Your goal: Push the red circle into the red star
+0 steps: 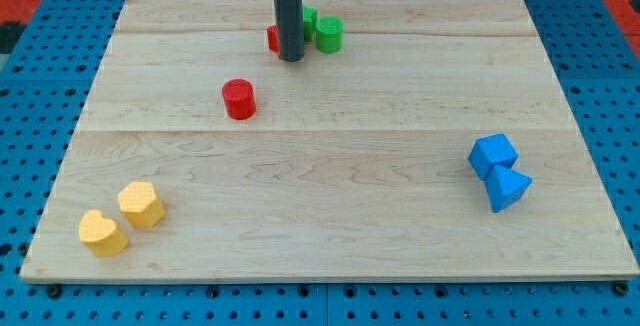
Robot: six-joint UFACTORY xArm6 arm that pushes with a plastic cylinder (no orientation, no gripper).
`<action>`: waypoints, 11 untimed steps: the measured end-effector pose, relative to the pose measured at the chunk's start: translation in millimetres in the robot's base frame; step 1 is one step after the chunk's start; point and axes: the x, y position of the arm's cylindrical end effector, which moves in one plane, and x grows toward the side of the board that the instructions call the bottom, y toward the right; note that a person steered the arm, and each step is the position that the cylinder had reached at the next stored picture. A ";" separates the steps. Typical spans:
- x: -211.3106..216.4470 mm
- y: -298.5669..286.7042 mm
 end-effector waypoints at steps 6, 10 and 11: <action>62.3 -91.6; 13.2 -81.6; 13.1 -41.4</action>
